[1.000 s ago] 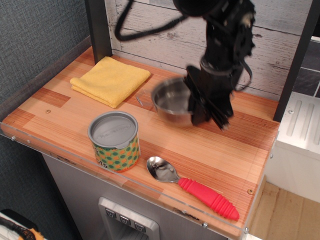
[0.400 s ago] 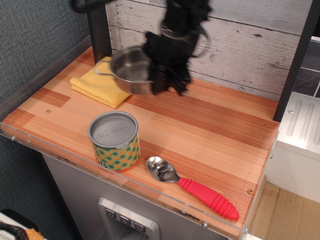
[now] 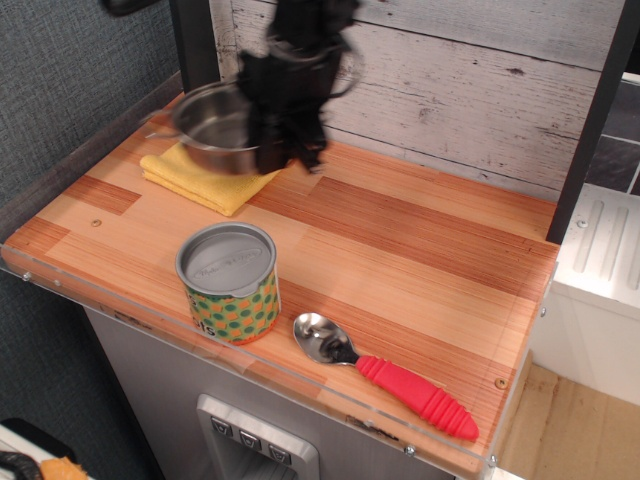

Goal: Place the silver pan on top of the yellow rag.

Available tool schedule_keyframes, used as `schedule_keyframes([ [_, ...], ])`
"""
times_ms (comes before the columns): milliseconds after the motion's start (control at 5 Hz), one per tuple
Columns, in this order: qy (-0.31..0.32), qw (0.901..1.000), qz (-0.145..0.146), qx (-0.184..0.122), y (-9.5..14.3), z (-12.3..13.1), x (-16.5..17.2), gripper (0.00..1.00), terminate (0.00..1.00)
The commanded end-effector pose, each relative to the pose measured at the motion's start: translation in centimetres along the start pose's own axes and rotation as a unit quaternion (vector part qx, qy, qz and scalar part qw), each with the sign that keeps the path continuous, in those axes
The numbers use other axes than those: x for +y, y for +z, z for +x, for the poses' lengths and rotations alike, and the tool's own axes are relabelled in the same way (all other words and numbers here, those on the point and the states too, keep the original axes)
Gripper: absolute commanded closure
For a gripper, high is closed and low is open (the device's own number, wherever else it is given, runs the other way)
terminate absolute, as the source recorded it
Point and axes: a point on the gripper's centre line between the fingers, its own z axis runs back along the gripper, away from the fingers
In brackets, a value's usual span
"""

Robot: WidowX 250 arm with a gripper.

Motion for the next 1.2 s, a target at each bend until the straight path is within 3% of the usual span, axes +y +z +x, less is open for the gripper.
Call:
schedule_keyframes([
  [0, 0.044, 0.9988, 0.002, -0.021, -0.4, -0.5, 2.5, 1.0, 0.0],
  [600, 0.062, 0.9979, 0.009, -0.014, -3.0, -0.1, 3.3, 1.0, 0.0],
  [800, 0.074, 0.9968, 0.019, -0.024, -3.1, -0.3, 3.6, 1.0, 0.0],
  [1000, 0.096, 0.9944, 0.022, -0.039, -2.4, -0.7, 3.6, 0.0, 0.0],
])
